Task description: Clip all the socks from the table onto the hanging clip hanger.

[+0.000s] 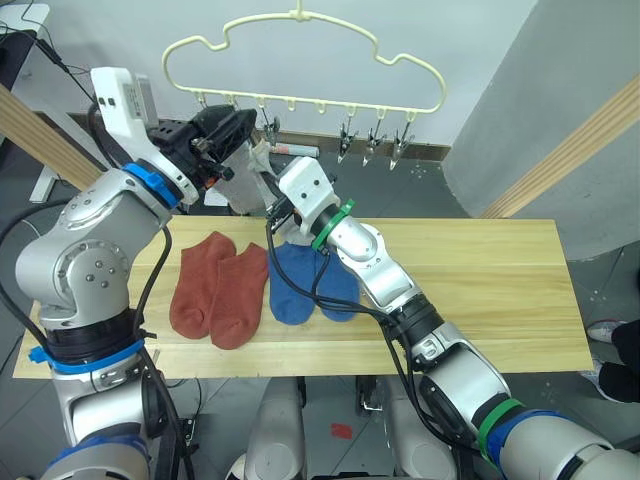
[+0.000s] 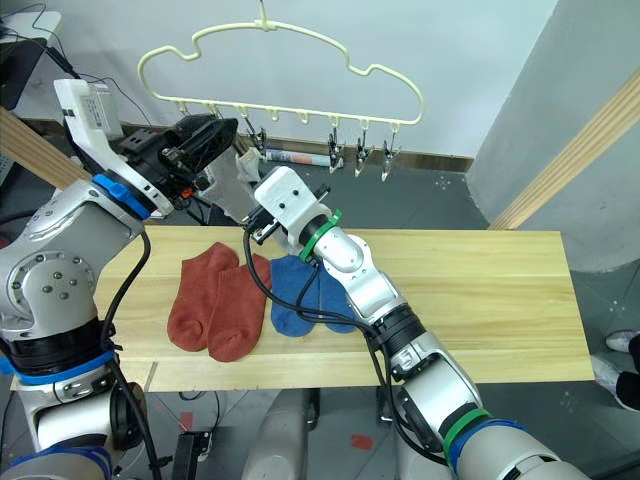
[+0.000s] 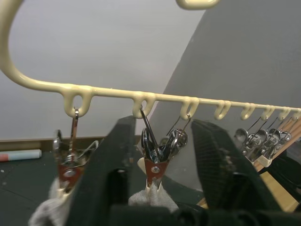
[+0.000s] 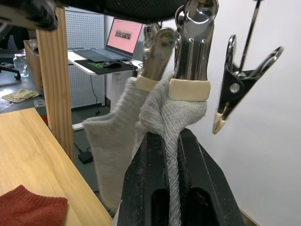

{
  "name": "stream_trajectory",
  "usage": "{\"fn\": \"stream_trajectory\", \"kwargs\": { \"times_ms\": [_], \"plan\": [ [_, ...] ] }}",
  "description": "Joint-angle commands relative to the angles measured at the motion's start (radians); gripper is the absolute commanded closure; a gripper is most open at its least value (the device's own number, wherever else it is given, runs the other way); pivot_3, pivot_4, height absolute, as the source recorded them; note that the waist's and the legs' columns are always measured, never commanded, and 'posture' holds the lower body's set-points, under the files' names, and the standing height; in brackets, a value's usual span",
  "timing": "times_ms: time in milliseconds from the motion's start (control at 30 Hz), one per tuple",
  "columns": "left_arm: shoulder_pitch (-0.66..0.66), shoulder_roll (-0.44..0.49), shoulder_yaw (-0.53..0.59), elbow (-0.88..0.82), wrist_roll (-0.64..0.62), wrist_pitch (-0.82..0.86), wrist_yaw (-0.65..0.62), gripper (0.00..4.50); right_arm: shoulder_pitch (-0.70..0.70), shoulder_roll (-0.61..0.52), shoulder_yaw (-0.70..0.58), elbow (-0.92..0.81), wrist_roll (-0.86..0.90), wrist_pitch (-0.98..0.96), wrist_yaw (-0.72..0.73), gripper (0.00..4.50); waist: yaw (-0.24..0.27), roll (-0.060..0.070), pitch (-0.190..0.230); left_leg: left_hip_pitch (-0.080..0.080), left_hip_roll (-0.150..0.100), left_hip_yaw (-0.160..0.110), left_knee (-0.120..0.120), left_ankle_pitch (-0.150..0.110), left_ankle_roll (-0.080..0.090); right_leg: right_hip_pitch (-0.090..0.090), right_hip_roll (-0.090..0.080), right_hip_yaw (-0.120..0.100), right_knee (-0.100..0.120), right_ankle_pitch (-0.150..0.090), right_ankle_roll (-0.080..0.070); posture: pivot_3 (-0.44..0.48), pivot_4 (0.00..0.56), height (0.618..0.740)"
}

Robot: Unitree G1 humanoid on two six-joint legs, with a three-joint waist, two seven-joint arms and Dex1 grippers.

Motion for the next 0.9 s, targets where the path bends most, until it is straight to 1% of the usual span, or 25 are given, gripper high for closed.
{"fn": "stream_trajectory", "kwargs": {
  "times_ms": [33, 67, 100, 200, 300, 333, 400, 433, 500, 600, 700, 767, 800, 900],
  "plan": [
    [0.017, 0.030, 0.012, -0.066, 0.007, -0.030, -0.017, 1.33, -0.041, 0.071, -0.001, -0.014, 0.012, -0.030, 0.006, 4.50, 0.000, 0.000, 0.000, 0.000, 0.000, 0.000, 0.000, 0.000, 0.000, 0.000, 0.000, 0.000, 0.000, 0.000, 0.000, 0.100, 0.399, 0.740],
    [0.027, 0.040, 0.008, -0.074, 0.014, -0.038, -0.030, 1.11, -0.041, 0.073, -0.003, -0.013, 0.018, -0.028, 0.011, 4.50, 0.000, 0.000, 0.000, 0.000, 0.000, 0.000, 0.000, 0.000, 0.000, 0.000, 0.000, 0.000, 0.000, 0.000, 0.000, 0.100, 0.399, 0.740],
    [0.033, 0.047, 0.005, -0.079, 0.018, -0.044, -0.037, 1.11, -0.041, 0.074, -0.004, -0.012, 0.022, -0.027, 0.015, 4.50, 0.000, 0.000, 0.000, 0.000, 0.000, 0.000, 0.000, 0.000, 0.000, 0.000, 0.000, 0.000, 0.000, 0.000, 0.000, 0.102, 0.399, 0.740],
    [0.060, 0.061, 0.010, -0.089, 0.038, -0.064, -0.039, 1.08, -0.040, 0.078, -0.009, -0.012, 0.035, -0.012, 0.024, 3.67, 0.001, 0.000, 0.000, 0.000, 0.000, 0.000, 0.000, 0.000, 0.000, 0.000, 0.000, 0.000, 0.000, 0.000, 0.000, 0.104, 0.399, 0.740],
    [0.069, 0.069, 0.010, -0.077, 0.070, -0.097, -0.040, 1.08, -0.036, 0.067, 0.004, -0.018, 0.032, 0.033, 0.047, 2.60, 0.001, 0.000, 0.000, 0.000, 0.000, 0.000, 0.000, 0.000, 0.000, 0.000, 0.000, 0.000, 0.000, 0.000, 0.000, 0.104, 0.400, 0.740],
    [0.079, 0.073, 0.007, -0.081, 0.082, -0.113, -0.051, 1.08, -0.016, 0.052, 0.016, -0.044, 0.024, 0.059, 0.060, 2.32, 0.001, 0.000, 0.000, 0.000, 0.000, 0.000, 0.000, 0.000, 0.000, 0.000, 0.000, 0.000, 0.000, 0.000, 0.000, 0.101, 0.402, 0.740],
    [0.096, 0.079, 0.001, -0.087, 0.106, -0.142, -0.068, 1.08, 0.025, 0.025, 0.032, -0.100, 0.015, 0.099, 0.081, 2.32, 0.001, 0.000, 0.000, 0.000, 0.000, 0.000, 0.000, 0.000, 0.000, 0.000, 0.000, 0.000, 0.000, 0.000, 0.000, 0.100, 0.402, 0.740],
    [0.108, 0.082, -0.001, -0.087, 0.136, -0.176, -0.070, 1.08, 0.065, -0.002, 0.042, -0.158, 0.012, 0.141, 0.102, 2.32, 0.001, 0.000, 0.000, 0.000, 0.000, 0.000, -0.001, 0.000, 0.000, 0.000, 0.000, 0.000, 0.000, 0.000, 0.000, 0.098, 0.403, 0.740],
    [0.129, 0.091, -0.008, -0.089, 0.189, -0.234, -0.077, 1.08, 0.156, -0.063, 0.052, -0.300, 0.006, 0.226, 0.142, 2.32, 0.003, 0.000, 0.000, 0.000, 0.000, 0.000, -0.002, 0.000, 0.000, 0.000, 0.000, 0.000, -0.001, 0.000, 0.000, 0.103, 0.406, 0.740],
    [0.162, 0.101, -0.027, -0.116, 0.229, -0.291, -0.104, 1.08, 0.259, -0.138, 0.054, -0.491, 0.009, 0.336, 0.196, 2.32, 0.013, 0.000, 0.000, -0.001, -0.001, 0.000, -0.002, 0.000, 0.000, 0.000, 0.000, 0.001, -0.002, 0.000, 0.000, 0.101, 0.405, 0.740],
    [0.186, 0.086, -0.046, -0.140, 0.267, -0.344, -0.102, 1.08, 0.362, -0.238, 0.040, -0.704, 0.035, 0.443, 0.258, 2.32, 0.025, 0.000, 0.000, -0.001, -0.001, 0.000, -0.001, 0.000, 0.000, 0.000, 0.000, 0.001, -0.001, 0.000, 0.000, 0.092, 0.408, 0.740],
    [0.193, 0.062, -0.057, -0.154, 0.266, -0.343, -0.082, 1.08, 0.415, -0.294, 0.006, -0.836, 0.075, 0.519, 0.292, 2.32, 0.026, 0.000, 0.000, 0.000, 0.000, -0.001, -0.001, 0.000, 0.000, 0.000, 0.000, 0.001, -0.001, -0.001, 0.002, 0.087, 0.408, 0.740],
    [0.200, 0.045, -0.069, -0.167, 0.261, -0.339, -0.075, 1.08, 0.444, -0.330, -0.023, -0.909, 0.108, 0.558, 0.316, 2.32, 0.027, 0.000, 0.000, 0.000, 0.000, -0.001, -0.001, 0.000, -0.001, 0.000, 0.000, 0.001, 0.000, -0.003, 0.005, 0.074, 0.398, 0.740],
    [0.219, -0.004, -0.101, -0.188, 0.279, -0.357, -0.052, 1.08, 0.507, -0.421, -0.101, -1.062, 0.194, 0.646, 0.374, 2.32, 0.027, 0.000, 0.000, 0.001, 0.000, -0.001, -0.001, 0.001, -0.001, 0.001, 0.000, 0.001, 0.000, -0.003, 0.006, 0.057, 0.402, 0.740]
  ]
}}
